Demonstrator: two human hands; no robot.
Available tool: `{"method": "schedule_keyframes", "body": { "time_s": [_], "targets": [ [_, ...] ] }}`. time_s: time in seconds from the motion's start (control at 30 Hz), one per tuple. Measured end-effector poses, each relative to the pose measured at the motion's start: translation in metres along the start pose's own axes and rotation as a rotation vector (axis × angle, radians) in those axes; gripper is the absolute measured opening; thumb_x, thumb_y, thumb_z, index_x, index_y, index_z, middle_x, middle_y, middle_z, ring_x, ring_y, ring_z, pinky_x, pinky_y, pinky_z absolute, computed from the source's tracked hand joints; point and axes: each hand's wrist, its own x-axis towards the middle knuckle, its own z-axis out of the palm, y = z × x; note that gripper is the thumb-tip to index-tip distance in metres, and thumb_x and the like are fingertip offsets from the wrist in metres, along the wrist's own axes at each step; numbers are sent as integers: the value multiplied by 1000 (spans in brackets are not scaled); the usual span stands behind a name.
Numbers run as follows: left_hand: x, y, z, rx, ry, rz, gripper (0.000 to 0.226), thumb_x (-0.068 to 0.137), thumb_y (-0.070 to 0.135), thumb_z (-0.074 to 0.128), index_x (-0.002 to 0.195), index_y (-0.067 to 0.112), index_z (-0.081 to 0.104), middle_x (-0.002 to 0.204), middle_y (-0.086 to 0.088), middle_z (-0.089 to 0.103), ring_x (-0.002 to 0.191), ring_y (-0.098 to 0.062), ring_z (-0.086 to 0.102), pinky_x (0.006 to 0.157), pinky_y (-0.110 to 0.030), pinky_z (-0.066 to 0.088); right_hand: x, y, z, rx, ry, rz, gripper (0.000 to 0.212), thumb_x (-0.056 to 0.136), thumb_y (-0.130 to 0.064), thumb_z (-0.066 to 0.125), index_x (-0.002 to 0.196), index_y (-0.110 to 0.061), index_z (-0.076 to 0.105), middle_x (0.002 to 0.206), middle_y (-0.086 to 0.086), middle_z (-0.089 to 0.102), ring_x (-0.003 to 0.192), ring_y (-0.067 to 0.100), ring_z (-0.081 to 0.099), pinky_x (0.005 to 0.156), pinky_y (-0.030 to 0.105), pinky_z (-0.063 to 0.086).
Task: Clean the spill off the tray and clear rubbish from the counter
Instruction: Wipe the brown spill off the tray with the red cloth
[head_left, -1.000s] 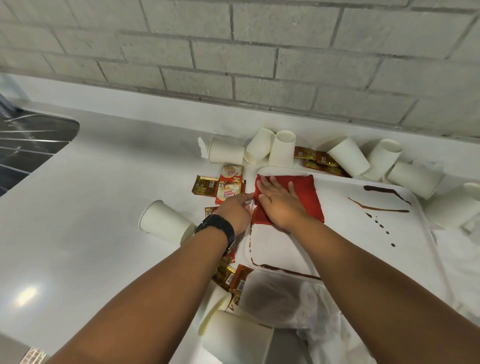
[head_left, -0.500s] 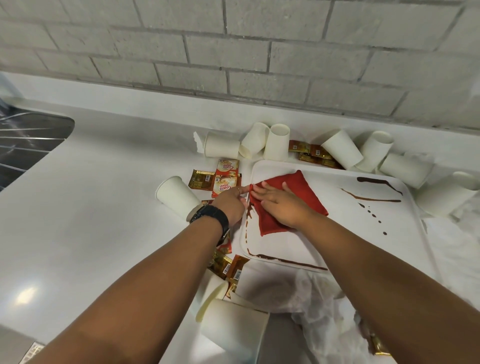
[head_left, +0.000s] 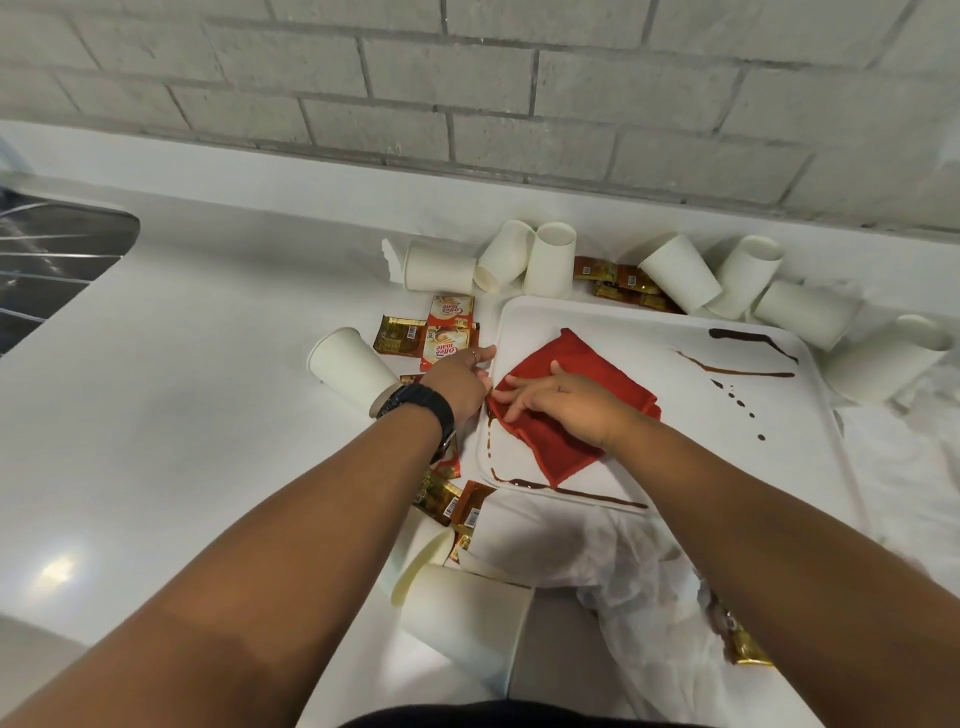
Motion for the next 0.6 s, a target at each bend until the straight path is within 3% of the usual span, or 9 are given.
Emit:
{"method": "schedule_keyframes", "body": {
  "time_s": [0.07,0.13,0.23,0.3,0.37,0.43,0.47,0.53,0.6],
  "targets": [
    [-1,-1,0,-7,-6,2,52,94,0,46,142,20,42,128,-11,56,102,-20,56,96,-30,45,-1,2,3,87,18,-4,37,99,-23,38,92,-18,74,140,-7,53,147,22,16,119,41,-1],
    [0,-2,1,1,-6,-1,52,94,1,46,141,23,42,128,-9,56,109,-23,56,100,-35,46,1,5,7,107,3,-53,40,97,-19,36,84,-9,72,128,-7,64,140,14,34,121,40,-1],
    [1,-4,1,-13,-6,-12,53,93,0,47,140,25,43,128,-9,56,112,-25,56,100,-41,47,1,3,7,189,-72,-19,40,94,-19,37,72,-7,68,112,-11,71,133,6,43,120,33,2],
    [2,-5,1,-26,-11,-16,54,92,1,47,140,26,44,128,-9,57,112,-26,56,99,-41,48,-4,-4,6,293,-65,1,33,91,-16,44,68,-13,68,103,-7,75,122,5,54,120,35,17],
    [4,-7,1,-47,-23,-20,55,90,0,48,139,26,45,124,-9,60,110,-27,58,98,-42,49,-7,-10,7,321,163,10,24,90,-17,52,75,-25,70,108,-6,73,113,7,60,110,40,37],
    [6,-8,1,-67,-25,-31,56,90,0,48,139,25,45,106,-4,64,101,-23,61,94,-43,52,-8,-13,10,161,468,88,17,92,-28,54,102,-29,68,133,-5,59,126,12,50,111,39,35],
    [6,-8,1,-75,-24,-31,56,89,0,48,139,25,45,99,-1,62,96,-22,61,93,-43,53,-7,-14,12,79,499,163,31,92,-38,53,121,-29,61,145,-3,47,136,17,40,115,41,28],
    [5,-7,1,-80,-23,-27,56,89,0,46,139,26,45,104,-1,62,96,-20,61,91,-44,54,-3,-13,22,-135,349,303,67,90,-58,48,147,-25,33,160,2,19,148,25,12,119,49,7],
    [4,-7,1,-60,-20,-16,55,90,2,47,139,28,45,123,-3,60,105,-22,60,92,-42,53,3,-10,34,-368,247,332,80,89,-64,43,152,-24,15,162,1,2,149,26,-4,117,52,-5]
  ]
}}
